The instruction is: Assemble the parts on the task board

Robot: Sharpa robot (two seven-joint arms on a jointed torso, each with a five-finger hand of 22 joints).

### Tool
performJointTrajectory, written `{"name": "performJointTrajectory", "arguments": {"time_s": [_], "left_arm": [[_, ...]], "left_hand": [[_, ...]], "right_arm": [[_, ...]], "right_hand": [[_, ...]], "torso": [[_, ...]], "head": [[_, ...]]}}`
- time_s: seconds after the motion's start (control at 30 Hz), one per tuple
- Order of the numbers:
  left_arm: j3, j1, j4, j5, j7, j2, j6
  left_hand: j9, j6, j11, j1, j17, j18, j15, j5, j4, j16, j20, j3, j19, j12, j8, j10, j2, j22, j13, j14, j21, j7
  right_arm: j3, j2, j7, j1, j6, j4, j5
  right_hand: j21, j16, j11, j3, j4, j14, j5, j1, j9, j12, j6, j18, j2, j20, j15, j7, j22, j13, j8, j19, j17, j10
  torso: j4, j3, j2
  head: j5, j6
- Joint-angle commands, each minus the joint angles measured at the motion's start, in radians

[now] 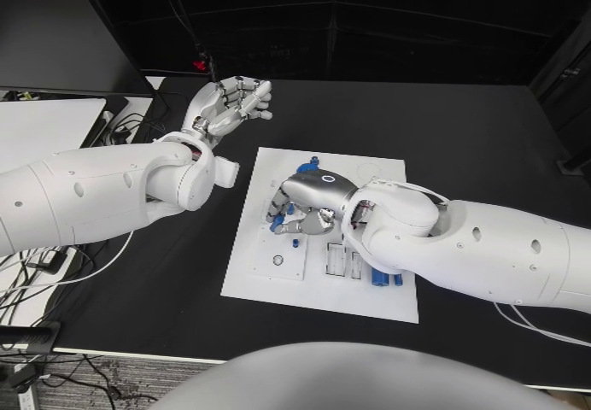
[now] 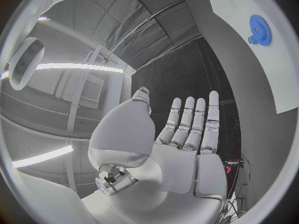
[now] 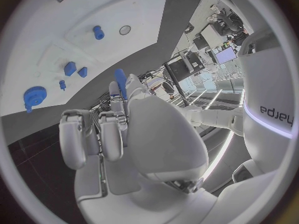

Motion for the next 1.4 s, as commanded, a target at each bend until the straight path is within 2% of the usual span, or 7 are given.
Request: {"name": "performJointTrajectory", "arguments": {"time_s": [0.03,0.27,0.4,1.0,1.1,1.27,1.4], "left_arm": [[0.001,0.002,0.002,0.001,0.006,0.0,0.009],[0.001,0.002,0.001,0.001,0.005,0.0,0.01],[0.001,0.002,0.001,0.001,0.005,0.0,0.009],[0.001,0.002,0.001,0.001,0.001,-0.003,0.009],[0.001,0.002,0.001,0.001,0.001,-0.003,0.01],[0.001,0.002,0.003,0.001,0.001,-0.003,0.01],[0.001,0.001,0.003,0.001,0.001,-0.003,0.01]], "left_hand": [[0.0,-0.006,-0.001,0.004,-0.001,-0.008,-0.004,0.004,0.001,0.006,-0.003,-0.004,0.007,0.006,0.005,-0.006,0.008,0.001,-0.001,-0.002,0.006,0.109],[0.0,-0.006,-0.001,0.004,-0.001,-0.008,-0.004,0.004,0.001,0.006,-0.003,-0.005,0.007,0.006,0.005,-0.006,0.008,0.001,-0.001,-0.002,0.006,0.109],[0.0,-0.006,-0.001,0.004,-0.001,-0.008,-0.004,0.004,0.001,0.006,-0.003,-0.005,0.007,0.006,0.005,-0.006,0.008,0.001,-0.001,-0.002,0.006,0.109],[-0.001,-0.006,-0.002,0.005,-0.002,-0.008,-0.005,0.004,0.001,0.007,-0.003,-0.006,0.008,0.008,0.006,-0.006,0.009,0.002,-0.002,-0.002,0.007,0.109],[-0.001,-0.006,-0.002,0.005,-0.002,-0.008,-0.005,0.004,0.001,0.007,-0.003,-0.006,0.008,0.008,0.006,-0.006,0.009,0.002,-0.002,-0.002,0.007,0.109],[-0.001,-0.006,-0.002,0.005,-0.002,-0.008,-0.005,0.004,0.001,0.007,-0.003,-0.006,0.008,0.008,0.006,-0.006,0.009,0.002,-0.002,-0.002,0.007,0.109],[-0.001,-0.006,-0.002,0.005,-0.002,-0.008,-0.005,0.004,0.001,0.007,-0.003,-0.006,0.008,0.008,0.006,-0.006,0.009,0.002,-0.002,-0.002,0.007,0.109]], "right_arm": [[0.0,0.008,0.013,-0.003,0.081,-0.006,-0.026],[0.0,0.027,-0.001,-0.014,0.188,-0.017,-0.062],[0.0,0.037,0.002,-0.023,0.222,-0.022,-0.081],[-0.001,0.084,0.017,-0.054,0.267,-0.057,-0.127],[-0.001,0.093,0.015,-0.055,0.266,-0.06,-0.147],[-0.001,0.092,0.0,-0.059,0.257,-0.057,-0.176],[-0.001,0.088,-0.009,-0.061,0.257,-0.054,-0.189]], "right_hand": [[0.001,0.005,0.003,0.006,0.0,0.086,-0.004,0.013,0.0,-0.005,0.004,0.0,0.001,-0.003,0.0,0.003,0.253,-0.002,-0.004,0.089,0.171,0.007],[-0.001,0.005,0.004,0.007,0.0,0.086,-0.004,0.015,0.0,-0.009,0.002,0.0,0.002,-0.002,0.001,0.004,0.252,-0.002,-0.006,0.088,0.172,0.006],[-0.001,0.005,0.004,0.007,0.0,0.086,-0.004,0.015,-0.001,-0.009,0.002,0.0,0.002,-0.002,0.002,0.005,0.252,-0.002,-0.007,0.088,0.173,0.006],[-0.002,0.006,0.007,0.009,0.001,0.086,-0.004,0.015,-0.002,-0.015,-0.002,0.001,0.003,0.0,0.004,0.008,0.251,-0.002,-0.011,0.087,0.173,0.005],[-0.001,0.006,0.007,0.009,0.001,0.086,-0.004,0.015,-0.002,-0.015,-0.002,0.001,0.003,0.0,0.004,0.008,0.252,-0.002,-0.011,0.088,0.173,0.005],[-0.002,0.006,0.007,0.011,0.001,0.086,-0.003,0.017,-0.002,-0.017,-0.002,0.001,0.004,0.0,0.004,0.008,0.251,-0.001,-0.012,0.087,0.173,0.005],[-0.002,0.006,0.007,0.012,0.001,0.086,-0.003,0.017,-0.002,-0.017,-0.002,0.001,0.005,0.0,0.004,0.008,0.251,-0.001,-0.012,0.087,0.173,0.005]], "torso": [[0.0017,-0.0001,0.0],[-0.0001,0.0001,0.0],[0.0001,-0.0003,0.0],[-0.0019,-0.0007,-0.001],[0.0007,0.0006,0.001],[0.0014,0.0004,0.0],[-0.0016,0.0001,-0.001]], "head": [[0.001,0.0],[0.003,0.0],[0.0,0.0],[-0.007,0.0],[-0.011,0.0],[-0.009,0.0],[-0.006,0.0]]}}
